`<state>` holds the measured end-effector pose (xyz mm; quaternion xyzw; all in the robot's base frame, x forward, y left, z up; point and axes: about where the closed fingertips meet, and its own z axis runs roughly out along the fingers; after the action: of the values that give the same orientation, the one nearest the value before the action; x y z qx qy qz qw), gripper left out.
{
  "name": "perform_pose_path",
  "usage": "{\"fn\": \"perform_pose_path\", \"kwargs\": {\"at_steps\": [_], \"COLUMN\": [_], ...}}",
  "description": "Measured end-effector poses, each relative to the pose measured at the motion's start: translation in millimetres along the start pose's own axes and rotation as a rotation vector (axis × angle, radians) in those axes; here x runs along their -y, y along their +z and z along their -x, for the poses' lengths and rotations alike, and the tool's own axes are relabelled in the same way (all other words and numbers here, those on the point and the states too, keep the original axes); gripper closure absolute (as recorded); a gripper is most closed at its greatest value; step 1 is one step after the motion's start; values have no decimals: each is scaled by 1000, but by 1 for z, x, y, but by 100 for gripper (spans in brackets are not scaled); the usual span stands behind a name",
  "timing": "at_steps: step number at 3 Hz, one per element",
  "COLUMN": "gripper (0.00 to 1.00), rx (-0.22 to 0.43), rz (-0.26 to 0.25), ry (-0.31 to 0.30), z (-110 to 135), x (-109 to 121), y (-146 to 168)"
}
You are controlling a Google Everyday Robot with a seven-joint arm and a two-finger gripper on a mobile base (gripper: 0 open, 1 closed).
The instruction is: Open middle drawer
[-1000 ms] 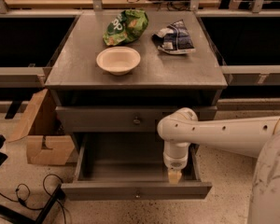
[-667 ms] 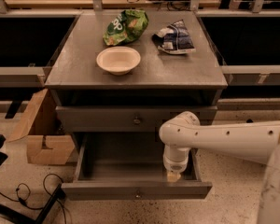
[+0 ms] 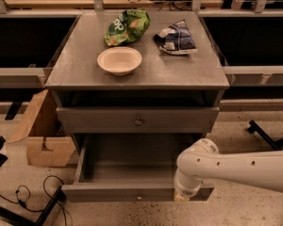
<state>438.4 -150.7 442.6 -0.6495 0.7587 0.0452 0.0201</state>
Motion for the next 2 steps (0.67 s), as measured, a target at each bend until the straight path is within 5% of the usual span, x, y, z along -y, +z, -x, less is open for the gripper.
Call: {"fn": "perform_pose_path", "kwargs": {"at_steps": [2], "gripper": [100], "rx": [-13], "rz": [-26], "ry": [-20], "z": [6], "x": [1], "y": [-15]}}
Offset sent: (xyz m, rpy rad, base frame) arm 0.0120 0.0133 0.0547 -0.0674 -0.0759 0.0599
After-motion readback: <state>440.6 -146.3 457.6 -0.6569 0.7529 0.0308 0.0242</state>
